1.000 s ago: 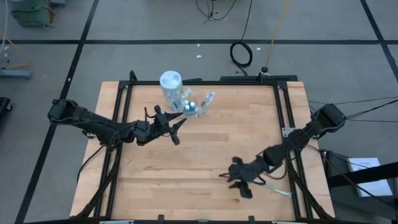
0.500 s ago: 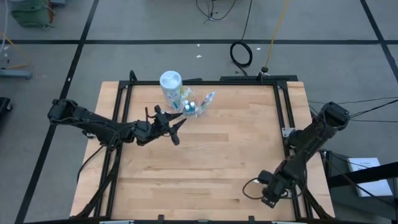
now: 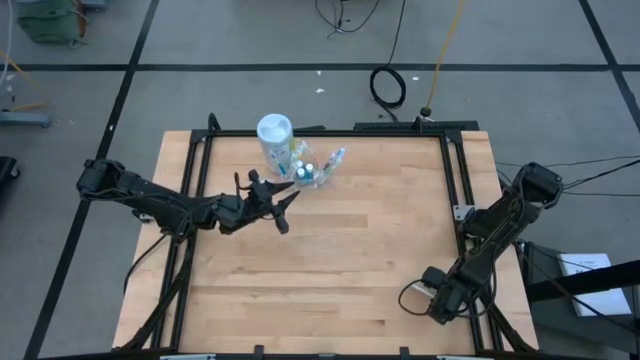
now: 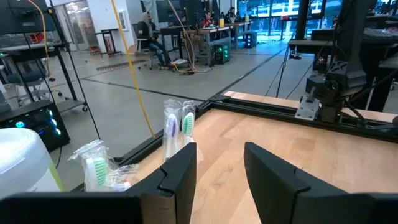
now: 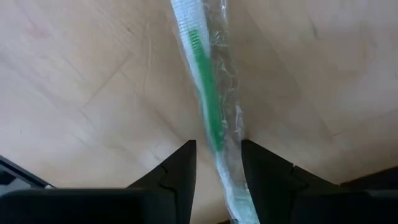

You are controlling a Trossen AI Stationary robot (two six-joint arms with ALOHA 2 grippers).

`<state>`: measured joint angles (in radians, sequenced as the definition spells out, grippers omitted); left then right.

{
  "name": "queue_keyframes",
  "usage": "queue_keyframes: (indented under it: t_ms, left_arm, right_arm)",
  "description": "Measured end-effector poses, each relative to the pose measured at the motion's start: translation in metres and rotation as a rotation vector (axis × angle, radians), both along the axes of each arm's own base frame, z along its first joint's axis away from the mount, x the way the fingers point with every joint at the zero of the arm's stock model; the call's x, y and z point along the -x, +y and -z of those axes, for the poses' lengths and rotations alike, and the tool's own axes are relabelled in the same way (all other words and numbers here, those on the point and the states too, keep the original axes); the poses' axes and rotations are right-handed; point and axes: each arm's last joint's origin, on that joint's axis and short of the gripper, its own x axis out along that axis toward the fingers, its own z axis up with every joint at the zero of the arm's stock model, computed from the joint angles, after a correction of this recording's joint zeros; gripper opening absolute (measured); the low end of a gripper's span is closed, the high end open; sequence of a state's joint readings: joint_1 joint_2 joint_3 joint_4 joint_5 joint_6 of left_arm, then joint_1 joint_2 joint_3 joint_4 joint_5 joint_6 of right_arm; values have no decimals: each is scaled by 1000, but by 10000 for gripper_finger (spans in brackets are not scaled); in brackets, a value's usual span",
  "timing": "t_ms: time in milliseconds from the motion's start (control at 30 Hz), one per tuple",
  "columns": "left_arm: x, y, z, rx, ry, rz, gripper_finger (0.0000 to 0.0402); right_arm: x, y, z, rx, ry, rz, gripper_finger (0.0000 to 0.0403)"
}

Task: Pick & Place toothbrushing station
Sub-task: Put the green toothbrush into the transparent organizer

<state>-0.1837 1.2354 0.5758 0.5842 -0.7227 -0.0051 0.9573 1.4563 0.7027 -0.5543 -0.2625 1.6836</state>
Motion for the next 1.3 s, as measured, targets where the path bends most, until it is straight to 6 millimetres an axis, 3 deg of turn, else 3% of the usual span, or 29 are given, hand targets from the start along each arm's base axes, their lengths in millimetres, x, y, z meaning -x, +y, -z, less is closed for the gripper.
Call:
queue_keyframes:
  t_ms: [133,267,367,567,667,867,1033,1133,1300]
  left_arm:
    - [0,0,1,1,9,0,141]
    - [0,0,1,15,3,-2,141]
    - [0,0,1,27,-4,-2,141]
    - [0,0,1,31,-7,-2,141]
    - [0,0,1,43,-14,-3,141]
    - [-1,-1,1,32,-4,42,140]
    - [-5,-17,1,-137,46,450,140]
    - [-11,-35,5,-245,18,611,140]
    - [-30,-66,23,-458,89,708,140]
  right_arm:
    - [0,-1,2,6,-20,-36,106]
    - [-1,0,2,-2,-70,-94,51]
    - [-9,7,0,-31,-236,-158,13]
    - [-30,19,-8,-42,-645,-329,18]
    - [-46,19,-17,-15,-834,-320,8]
    - [-79,0,-39,155,-1125,-73,15]
    - [-102,-34,-48,211,-1150,108,16]
    - [-113,-54,-43,108,-1130,213,15]
    - [-122,-83,-37,-139,-1109,457,15]
